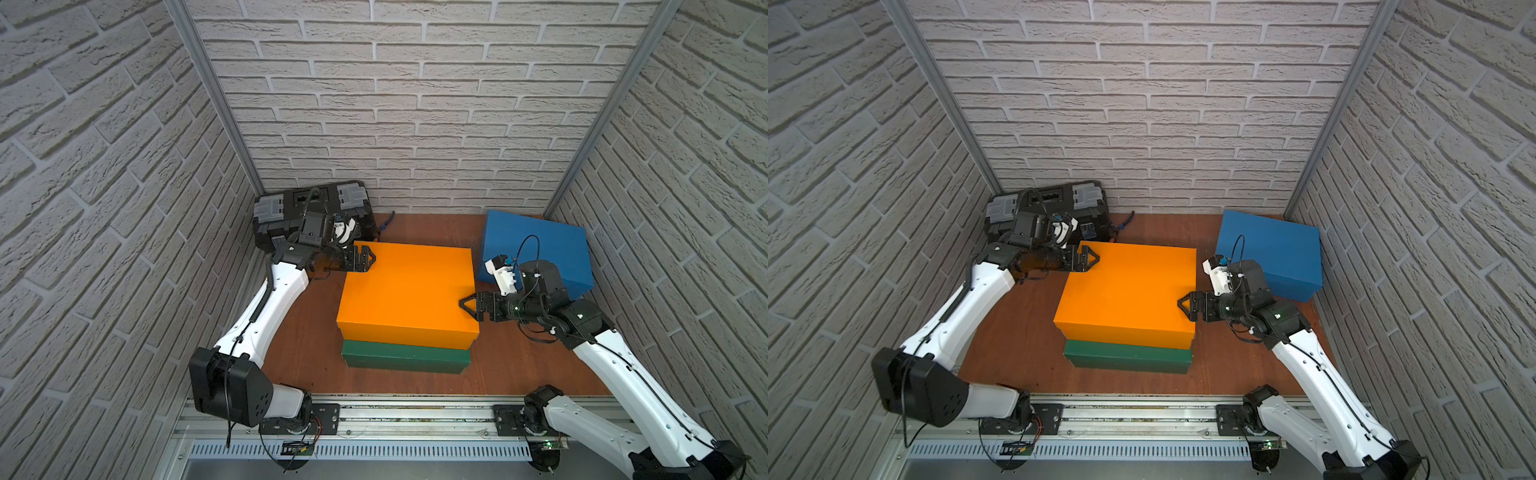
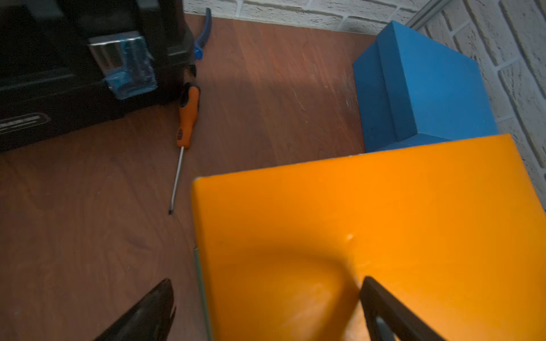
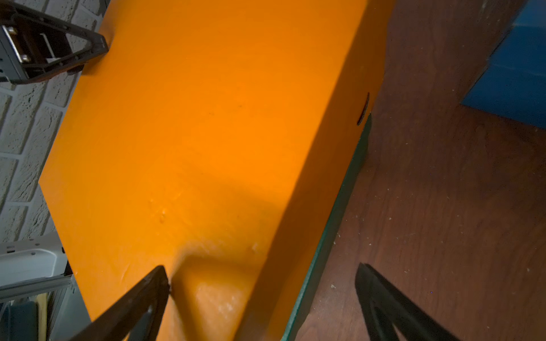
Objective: Stack the shoeboxes
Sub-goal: Adjust the shoebox.
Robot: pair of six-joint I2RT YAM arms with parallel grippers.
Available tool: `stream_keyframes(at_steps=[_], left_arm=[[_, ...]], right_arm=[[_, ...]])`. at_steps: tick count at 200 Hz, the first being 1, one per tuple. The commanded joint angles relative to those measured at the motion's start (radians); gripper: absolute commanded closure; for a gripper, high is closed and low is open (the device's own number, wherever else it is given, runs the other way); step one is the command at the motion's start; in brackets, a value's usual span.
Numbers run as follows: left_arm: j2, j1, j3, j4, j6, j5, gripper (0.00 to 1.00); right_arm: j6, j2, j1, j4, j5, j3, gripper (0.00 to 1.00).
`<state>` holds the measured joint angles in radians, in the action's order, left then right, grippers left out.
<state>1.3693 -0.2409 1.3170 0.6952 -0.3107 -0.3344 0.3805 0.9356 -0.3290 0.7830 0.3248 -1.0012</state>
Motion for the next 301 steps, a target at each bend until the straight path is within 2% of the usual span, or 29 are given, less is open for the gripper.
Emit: stream_keyframes(at_steps=[1,20,44,66,108,157,230,301], left_arm=[[-0.031,0.04,-0.001,0.025,0.014,0.01,0.02],[-0.029,0.042,0.006,0.032,0.022,-0.002,0.02],[-0.028,0.036,-0.021,0.018,0.01,-0.044,0.04],[-0.039,0.011,-0.05,0.024,0.006,-0.038,0.06],[-0.101,-0.037,-0.14,0.02,-0.018,-0.025,0.09],[-0.158,-0.07,-0.183,0.025,-0.058,-0.02,0.12],[-0.229,-0.127,-0.235,0.033,-0.122,0.023,0.13],[-0.251,-0.152,-0.246,0.039,-0.159,0.039,0.14]], right_arm=[[0.009,0.028,0.01,-0.051,-0.033,-0.051,0.0],[0.044,0.08,0.01,-0.115,0.0,-0.052,0.01],[0.089,0.148,0.01,-0.205,0.1,-0.033,0.0],[0.091,0.198,0.0,-0.188,0.142,-0.05,0.06],[0.105,0.137,-0.008,-0.172,0.14,-0.017,0.15],[0.13,0.075,-0.024,-0.16,0.152,0.045,0.26],[0.107,0.046,-0.028,-0.138,0.1,0.057,0.25],[0.112,0.117,-0.027,-0.193,0.101,0.034,0.25]])
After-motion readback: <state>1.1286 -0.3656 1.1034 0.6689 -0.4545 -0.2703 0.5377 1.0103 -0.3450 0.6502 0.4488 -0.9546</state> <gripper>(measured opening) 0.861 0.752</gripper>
